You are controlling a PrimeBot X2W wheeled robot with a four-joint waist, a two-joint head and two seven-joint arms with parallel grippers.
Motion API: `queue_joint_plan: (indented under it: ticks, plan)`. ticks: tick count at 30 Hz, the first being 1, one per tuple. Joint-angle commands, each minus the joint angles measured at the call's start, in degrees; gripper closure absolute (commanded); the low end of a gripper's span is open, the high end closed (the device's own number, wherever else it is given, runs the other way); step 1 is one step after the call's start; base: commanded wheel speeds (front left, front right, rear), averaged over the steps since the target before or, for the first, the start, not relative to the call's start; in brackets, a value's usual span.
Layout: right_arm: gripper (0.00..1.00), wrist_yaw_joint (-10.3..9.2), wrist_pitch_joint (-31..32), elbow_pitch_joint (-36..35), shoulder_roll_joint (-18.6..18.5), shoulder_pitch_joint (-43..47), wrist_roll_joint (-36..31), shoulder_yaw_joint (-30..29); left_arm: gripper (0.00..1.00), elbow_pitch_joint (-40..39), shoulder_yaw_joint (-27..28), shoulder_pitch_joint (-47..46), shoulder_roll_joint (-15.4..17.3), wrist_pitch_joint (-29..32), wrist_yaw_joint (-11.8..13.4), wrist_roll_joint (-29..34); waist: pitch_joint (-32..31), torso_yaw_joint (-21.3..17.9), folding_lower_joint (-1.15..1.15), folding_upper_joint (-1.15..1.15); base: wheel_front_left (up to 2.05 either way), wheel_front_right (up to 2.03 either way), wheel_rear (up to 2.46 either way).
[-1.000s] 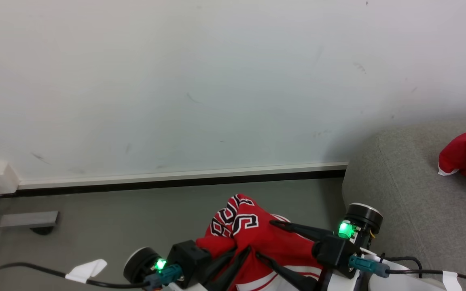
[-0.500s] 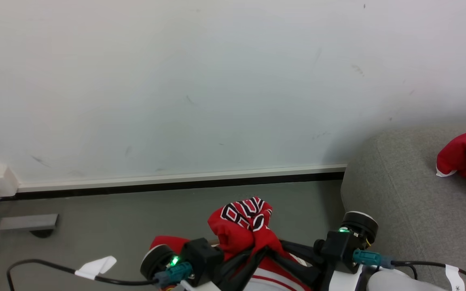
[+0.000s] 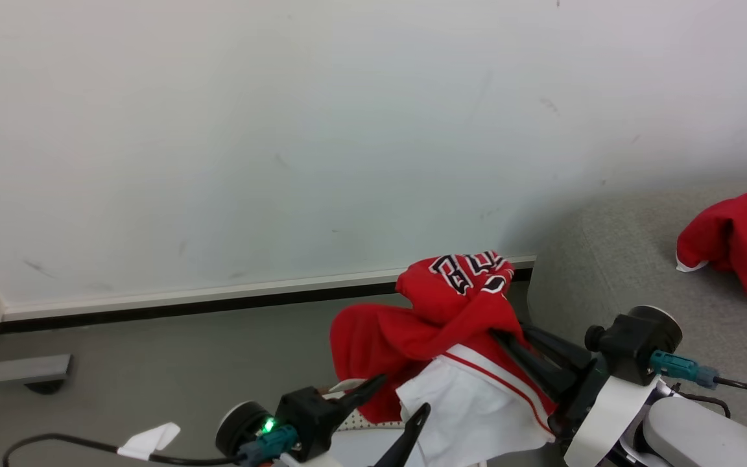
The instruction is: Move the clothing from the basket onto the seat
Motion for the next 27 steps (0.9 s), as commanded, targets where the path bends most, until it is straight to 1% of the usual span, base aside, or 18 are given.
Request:
queue_joint_plan:
  ticks: [1,5,12,20,27]
  plan:
    - [1.0,-0.14,-0.39,-0.14,0.17,1.73,-0.19,-0.86,0.0,0.28,0.14,0.18,-0.35,-0.65,0.1,0.58,0.28,-0.97,0.0,-0.01,0.0,0.0,0.0]
    - [1.0,-0.14,-0.6,-0.22,-1.58,3.46,-1.28,-5.95,0.0,1.44,0.4,0.11,-0.96,-2.2,0.15,0.72,1.01,-3.5,0.0,-0.01,0.0,0.0,0.0]
    - [1.0,-0.14,-0.55,-1.58,-2.94,7.72,-3.51,-13.25,0.0,2.89,0.72,-0.9,-2.2,-4.46,-0.16,1.13,2.42,-8.59,0.0,-0.01,0.0,0.0,0.0]
    - [1.0,-0.14,-0.55,-2.91,-2.65,12.12,-5.79,-19.44,0.0,4.09,0.44,-1.91,-2.88,-5.21,-0.82,1.35,3.78,-13.51,0.0,-0.01,0.0,0.0,0.0]
    - [1.0,-0.14,-0.55,-2.75,-1.38,14.39,-7.8,-24.39,0.0,4.17,0.24,-3.0,-3.47,-5.17,-1.07,1.42,5.84,-15.12,0.0,-0.01,0.0,0.0,0.0]
